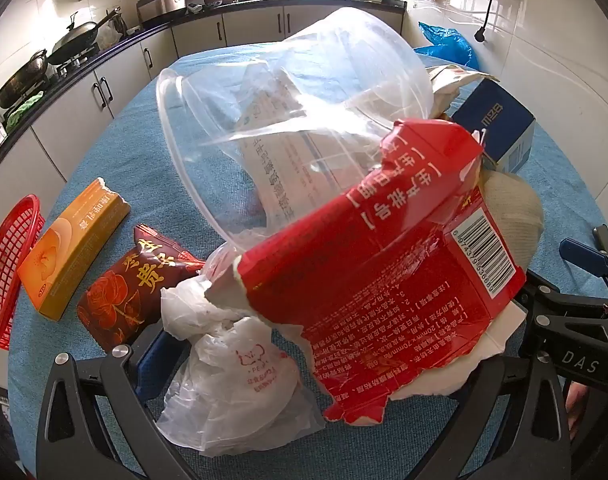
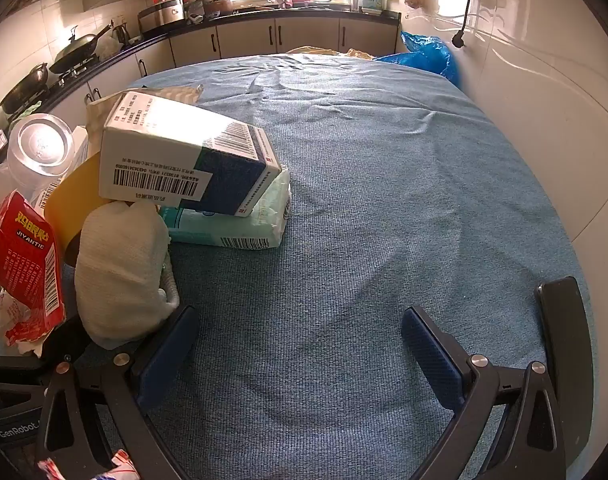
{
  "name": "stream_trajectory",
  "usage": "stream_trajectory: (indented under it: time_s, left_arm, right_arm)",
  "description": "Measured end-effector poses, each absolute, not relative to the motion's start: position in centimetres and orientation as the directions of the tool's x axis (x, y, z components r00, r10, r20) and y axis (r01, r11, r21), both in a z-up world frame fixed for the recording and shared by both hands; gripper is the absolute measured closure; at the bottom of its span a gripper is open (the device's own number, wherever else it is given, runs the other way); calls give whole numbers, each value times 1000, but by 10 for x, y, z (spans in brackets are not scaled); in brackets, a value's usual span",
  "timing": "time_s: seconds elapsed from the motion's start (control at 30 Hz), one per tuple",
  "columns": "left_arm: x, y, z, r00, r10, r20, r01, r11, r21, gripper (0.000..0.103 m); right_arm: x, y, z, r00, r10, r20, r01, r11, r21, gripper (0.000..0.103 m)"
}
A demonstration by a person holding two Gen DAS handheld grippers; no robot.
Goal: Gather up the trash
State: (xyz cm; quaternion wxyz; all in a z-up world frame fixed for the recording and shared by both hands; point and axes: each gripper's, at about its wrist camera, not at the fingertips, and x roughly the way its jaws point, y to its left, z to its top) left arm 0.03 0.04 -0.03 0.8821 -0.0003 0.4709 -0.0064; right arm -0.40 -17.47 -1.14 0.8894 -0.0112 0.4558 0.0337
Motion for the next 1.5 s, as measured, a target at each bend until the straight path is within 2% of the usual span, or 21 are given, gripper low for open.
stream_trajectory:
  time_s: [0.17,0.4,0.53,0.6,0.73,0.87,0.93,0.97,1.17,1.5]
  left_arm:
    - [-12,10,4,561,-26,-828,46,999,-1,0]
    - [-82,36,24,700,-18,-714,74,996,48,0]
    - [-124,65,37,788,-41,-614,50,999,-2,0]
    - [-148,72,44,837,-25,-546,23,1000,-11,0]
    - [-184,71,46,902,16,-431,-11,1000,13,0]
    - [-206,74,46,892,26,-452,-33,999,-6,0]
    - [-216,69,47,893,38,-449,-46,999,-6,0]
    - [-218,67,47,893,49,-447,-54,999,2,0]
    - [-217,60,48,897,73,-435,-83,997,-4,0]
    - [-215,60,47,886,83,-457,-93,996,1,0]
  right_arm:
    - [-15,-175,-9,572,56,-818,-81,997,11,0]
    - [-80,-187,24,664,53,-746,-67,998,11,0]
    - [-115,-186,51,722,69,-688,-67,997,30,1]
    - [-143,-181,63,775,48,-630,-59,998,3,1]
    - [-187,-166,71,827,33,-561,-41,999,-2,1]
    - [-203,-149,57,795,79,-602,-89,996,14,2]
    - [-214,-144,57,783,139,-606,-132,990,56,13]
    - [-217,-140,57,776,154,-611,-156,986,52,15]
    - [-221,-137,54,799,112,-592,-156,988,-24,15]
    - [-220,-142,47,795,87,-601,-128,991,-27,15]
